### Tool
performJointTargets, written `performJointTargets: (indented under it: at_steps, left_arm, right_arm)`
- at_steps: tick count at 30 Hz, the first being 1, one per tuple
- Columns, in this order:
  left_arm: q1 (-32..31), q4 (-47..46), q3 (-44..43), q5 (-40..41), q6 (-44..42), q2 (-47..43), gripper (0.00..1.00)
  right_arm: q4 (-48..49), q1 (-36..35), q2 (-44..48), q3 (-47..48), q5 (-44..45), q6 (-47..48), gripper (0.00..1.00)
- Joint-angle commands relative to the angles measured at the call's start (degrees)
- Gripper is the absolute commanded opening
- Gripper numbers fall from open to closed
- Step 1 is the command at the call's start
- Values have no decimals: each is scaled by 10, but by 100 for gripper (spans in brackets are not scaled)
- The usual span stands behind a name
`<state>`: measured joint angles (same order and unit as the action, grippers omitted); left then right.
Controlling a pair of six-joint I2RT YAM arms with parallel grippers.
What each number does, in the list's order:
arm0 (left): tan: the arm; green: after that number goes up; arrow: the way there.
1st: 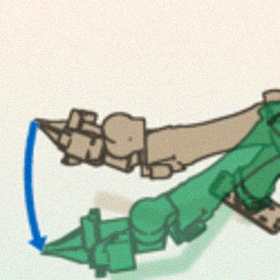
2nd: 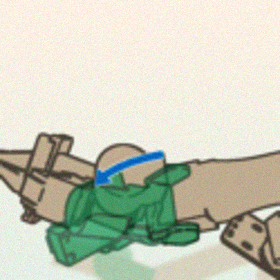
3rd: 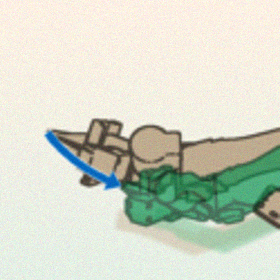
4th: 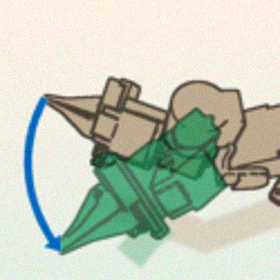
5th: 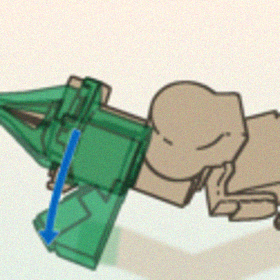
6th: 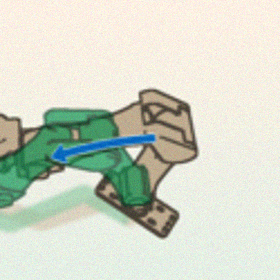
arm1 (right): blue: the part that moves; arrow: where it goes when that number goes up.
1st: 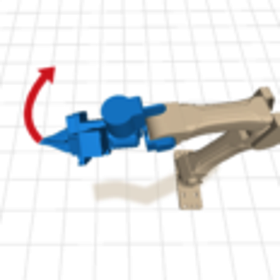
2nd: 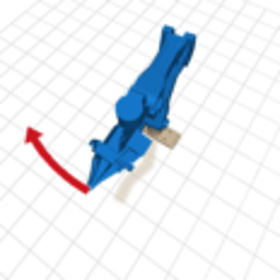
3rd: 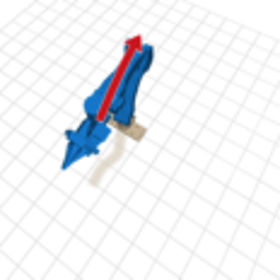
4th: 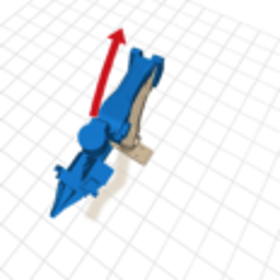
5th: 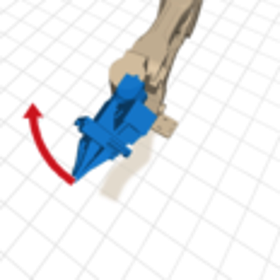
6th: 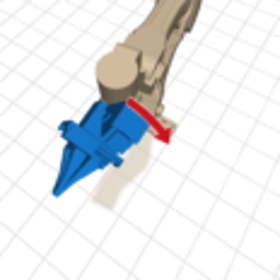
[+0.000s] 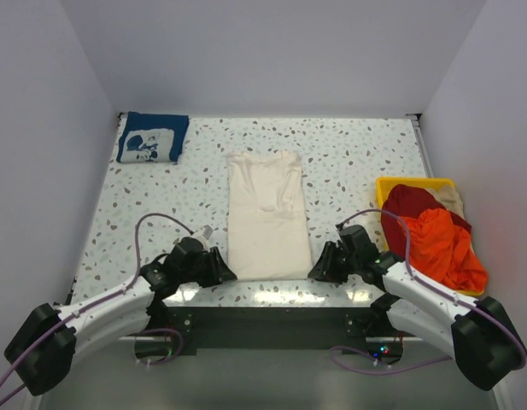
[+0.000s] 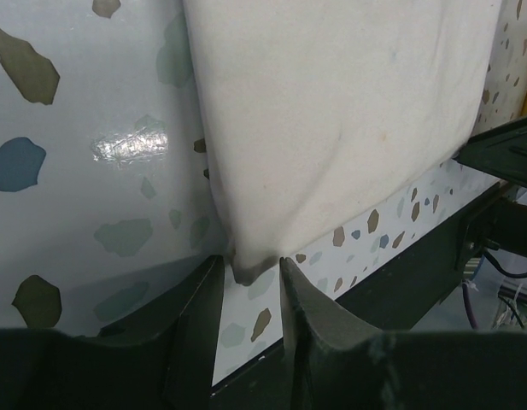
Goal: Fold and stack the t-shirts
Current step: Fold the tshirt
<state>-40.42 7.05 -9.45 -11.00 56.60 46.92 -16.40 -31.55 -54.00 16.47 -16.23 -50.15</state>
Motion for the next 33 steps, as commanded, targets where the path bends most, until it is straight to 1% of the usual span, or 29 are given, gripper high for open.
performJointTargets:
  at_steps: [1, 6, 9, 10, 11, 16, 17, 19, 27, 32, 33]
  left_arm:
    - [-8, -10, 13, 15, 9, 10, 37]
    - [-25, -28, 10, 20, 19, 26, 32]
    - [-33, -35, 8, 25, 24, 34, 29]
    - [-35, -39, 7, 26, 25, 35, 27]
    - [-35, -41, 3, 27, 25, 36, 23]
    - [-37, -38, -12, 28, 18, 44, 9]
    - [-38, -36, -20, 27, 13, 46, 5]
    - [-38, -28, -28, 26, 10, 45, 0]
    - [-46, 7, -35, 14, 0, -2, 0]
    - [-75, 27, -27, 13, 11, -47, 0]
    - [-90, 38, -28, 15, 14, -54, 0]
  right_arm:
    - [20, -2, -10, -19, 3, -10, 34]
    - [29, -2, -12, -23, 5, -14, 32]
    - [34, -2, -12, -26, 5, -16, 27]
    - [35, -1, -10, -28, 7, -17, 22]
    - [35, -2, -8, -28, 8, -17, 19]
    - [25, -2, 6, -20, 16, -9, 2]
    - [23, -2, 12, -17, 16, -3, 0]
    - [6, -1, 32, -5, 22, 7, 0]
    - [-77, -2, 114, 18, 2, 47, 0]
    - [-139, -2, 187, 24, -13, 69, 0]
    - [-163, -1, 209, 30, -19, 73, 0]
